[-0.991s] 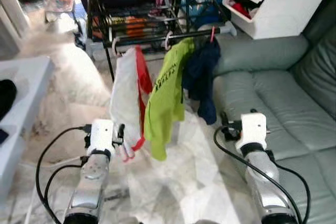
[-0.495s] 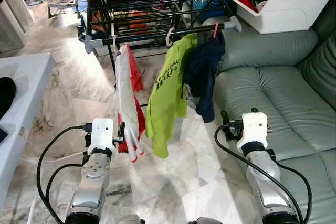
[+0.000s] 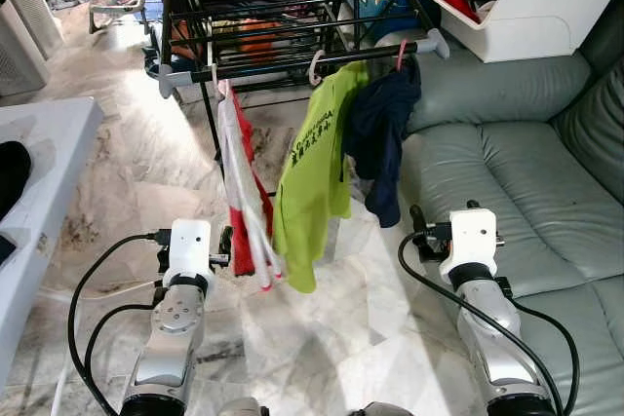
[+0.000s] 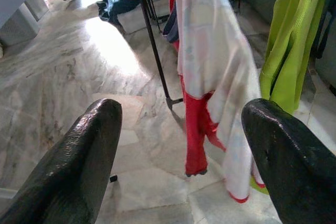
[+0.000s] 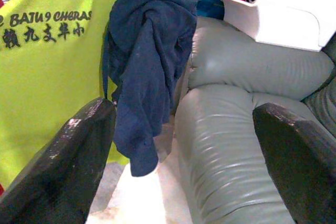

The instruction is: Hang hanger

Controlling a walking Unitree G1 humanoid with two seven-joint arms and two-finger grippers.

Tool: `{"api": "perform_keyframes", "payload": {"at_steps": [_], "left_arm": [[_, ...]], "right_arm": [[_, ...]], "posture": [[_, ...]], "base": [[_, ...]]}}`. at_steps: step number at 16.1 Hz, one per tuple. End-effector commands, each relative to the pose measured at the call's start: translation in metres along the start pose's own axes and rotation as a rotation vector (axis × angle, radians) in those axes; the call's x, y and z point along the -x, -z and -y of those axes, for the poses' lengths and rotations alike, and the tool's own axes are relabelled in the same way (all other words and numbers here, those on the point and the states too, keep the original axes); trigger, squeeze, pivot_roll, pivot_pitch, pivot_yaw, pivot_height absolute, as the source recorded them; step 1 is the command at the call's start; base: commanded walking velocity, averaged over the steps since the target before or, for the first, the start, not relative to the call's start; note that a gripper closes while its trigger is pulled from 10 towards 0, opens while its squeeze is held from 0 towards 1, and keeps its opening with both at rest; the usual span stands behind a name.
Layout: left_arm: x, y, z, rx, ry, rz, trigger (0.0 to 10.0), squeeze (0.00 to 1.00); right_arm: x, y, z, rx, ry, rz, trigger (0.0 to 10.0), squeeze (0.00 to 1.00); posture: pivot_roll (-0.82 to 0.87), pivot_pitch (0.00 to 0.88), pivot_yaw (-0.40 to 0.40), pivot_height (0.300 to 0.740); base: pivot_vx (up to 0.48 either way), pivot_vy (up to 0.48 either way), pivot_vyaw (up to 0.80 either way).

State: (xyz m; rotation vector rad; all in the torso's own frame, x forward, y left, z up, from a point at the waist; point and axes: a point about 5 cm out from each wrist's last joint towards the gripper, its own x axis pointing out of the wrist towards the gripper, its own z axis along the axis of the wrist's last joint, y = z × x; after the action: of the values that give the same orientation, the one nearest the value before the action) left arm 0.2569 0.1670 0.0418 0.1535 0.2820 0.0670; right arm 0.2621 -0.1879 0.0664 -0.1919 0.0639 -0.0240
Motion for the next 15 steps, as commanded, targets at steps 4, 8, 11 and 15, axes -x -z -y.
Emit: {"api": "perform_keyframes", "payload": {"at_steps": [4, 8, 11, 15], "left_arm": [[-0.002, -0.0105, 0.0016, 0.014, 0.03, 0.062, 10.0, 0.0], [-0.0014, -0.0098, 0.0015, 0.019, 0.031, 0.061, 10.0, 0.0], [-0.0016, -0.0098, 0.0017, 0.022, 0.035, 0.062, 10.0, 0.0], [-0.0018, -0.0091, 0.0031, 0.022, 0.04, 0.056, 10.0, 0.0]], "right_arm": [[-0.0106, -0.0059, -0.0029, -0.007, -0.012, 0.012, 10.0, 0.0], [-0.0104, -0.0054, -0.005, -0.001, -0.027, 0.014, 10.0, 0.0], [-0.0112, -0.0052, -0.0058, -0.008, -0.026, 0.012, 10.0, 0.0], [-0.011, -0.0058, -0.0038, -0.026, -0.013, 0.017, 10.0, 0.0]], "posture": [[-0.04, 0.0, 0.044, 0.74], [-0.04, 0.0, 0.043, 0.74], [-0.03, 0.0, 0.041, 0.74], [-0.04, 0.0, 0.043, 0.74]], "base": [[0.0, 0.0, 0.0], [0.0, 0.0, 0.0], [0.0, 0.0, 0.0], [0.0, 0.0, 0.0]]}}
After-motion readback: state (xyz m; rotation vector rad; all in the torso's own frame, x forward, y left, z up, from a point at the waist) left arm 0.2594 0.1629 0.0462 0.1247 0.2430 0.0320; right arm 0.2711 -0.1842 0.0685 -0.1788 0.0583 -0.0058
